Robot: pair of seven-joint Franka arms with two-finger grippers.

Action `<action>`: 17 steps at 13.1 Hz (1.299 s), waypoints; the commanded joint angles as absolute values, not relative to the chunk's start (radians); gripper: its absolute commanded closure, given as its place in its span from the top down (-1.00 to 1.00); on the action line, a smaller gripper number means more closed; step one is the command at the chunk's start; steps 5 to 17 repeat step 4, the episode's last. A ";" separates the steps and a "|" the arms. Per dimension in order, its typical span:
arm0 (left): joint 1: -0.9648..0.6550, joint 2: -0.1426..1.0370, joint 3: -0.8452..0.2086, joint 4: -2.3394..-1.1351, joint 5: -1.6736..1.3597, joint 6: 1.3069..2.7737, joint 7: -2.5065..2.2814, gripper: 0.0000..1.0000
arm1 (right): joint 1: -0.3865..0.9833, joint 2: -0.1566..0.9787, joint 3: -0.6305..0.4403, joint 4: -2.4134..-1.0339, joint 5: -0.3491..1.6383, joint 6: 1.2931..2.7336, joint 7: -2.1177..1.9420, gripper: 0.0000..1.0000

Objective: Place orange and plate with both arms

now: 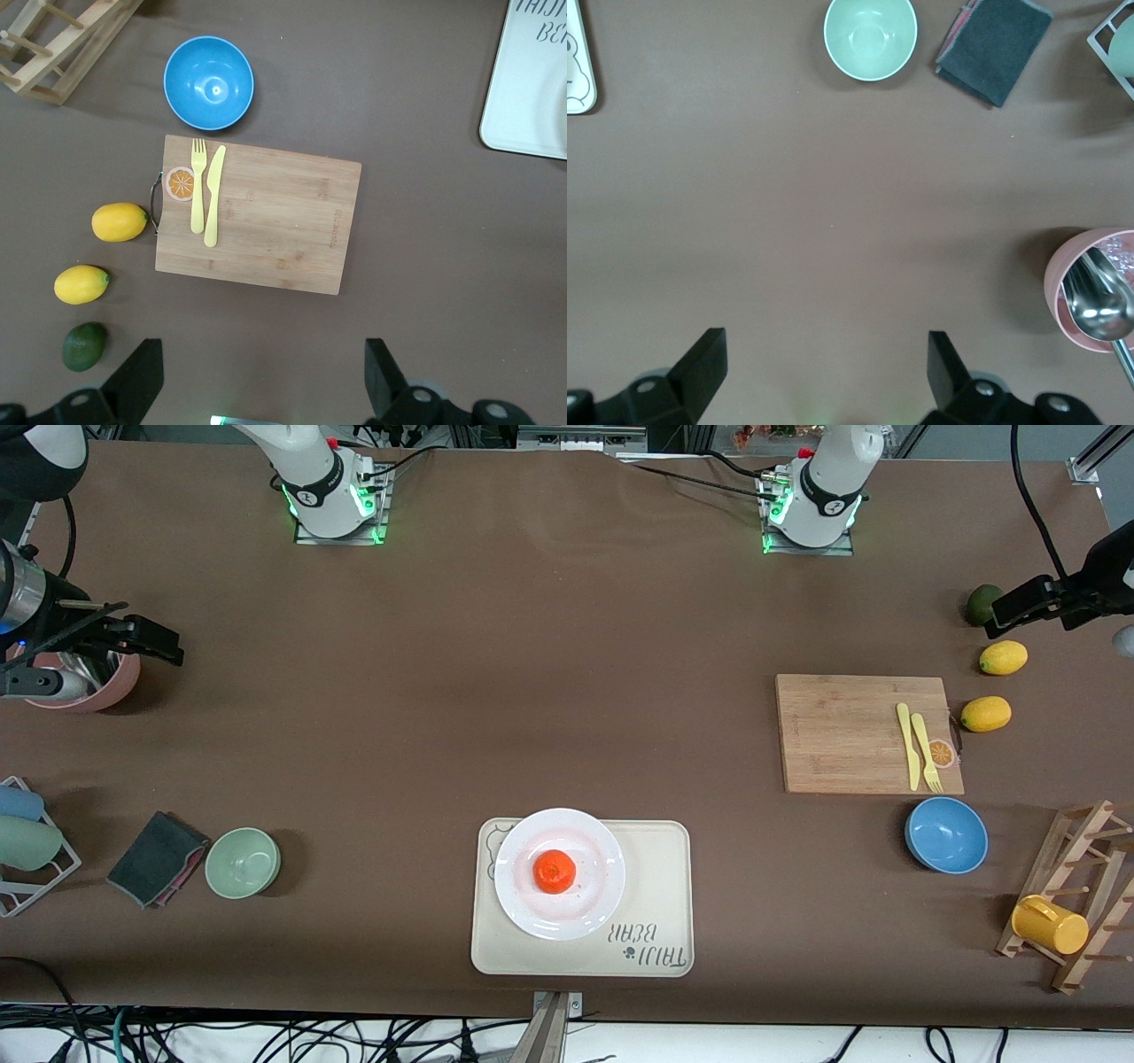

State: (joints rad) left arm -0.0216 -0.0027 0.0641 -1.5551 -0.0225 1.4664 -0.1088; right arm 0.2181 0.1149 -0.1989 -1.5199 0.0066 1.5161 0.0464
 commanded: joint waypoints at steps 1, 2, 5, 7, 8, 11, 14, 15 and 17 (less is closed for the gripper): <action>-0.018 0.000 0.058 -1.545 -0.041 1.465 -0.103 1.00 | 0.222 0.127 -0.198 -1.489 0.006 1.500 0.063 1.00; -0.021 0.000 0.058 -1.546 -0.041 1.465 -0.103 1.00 | 0.222 0.127 -0.198 -1.489 0.009 1.499 0.063 1.00; -0.021 0.000 0.058 -1.546 -0.041 1.465 -0.103 1.00 | 0.222 0.127 -0.198 -1.489 0.012 1.499 0.066 1.00; -0.021 0.000 0.058 -1.546 -0.041 1.465 -0.103 1.00 | 0.222 0.127 -0.198 -1.489 0.012 1.499 0.066 1.00; -0.021 0.000 0.058 -1.546 -0.041 1.465 -0.103 1.00 | 0.222 0.127 -0.198 -1.489 0.012 1.499 0.066 1.00; -0.021 0.000 0.058 -1.546 -0.041 1.465 -0.103 1.00 | 0.222 0.127 -0.198 -1.489 0.012 1.499 0.066 1.00; -0.021 0.000 0.058 -1.546 -0.041 1.465 -0.103 1.00 | 0.222 0.127 -0.198 -1.489 0.012 1.499 0.066 1.00; -0.021 0.000 0.058 -1.546 -0.041 1.465 -0.103 1.00 | 0.222 0.127 -0.198 -1.489 0.012 1.499 0.066 1.00; -0.021 0.000 0.058 -1.546 -0.041 1.465 -0.103 1.00 | 0.222 0.127 -0.198 -1.489 0.012 1.499 0.066 1.00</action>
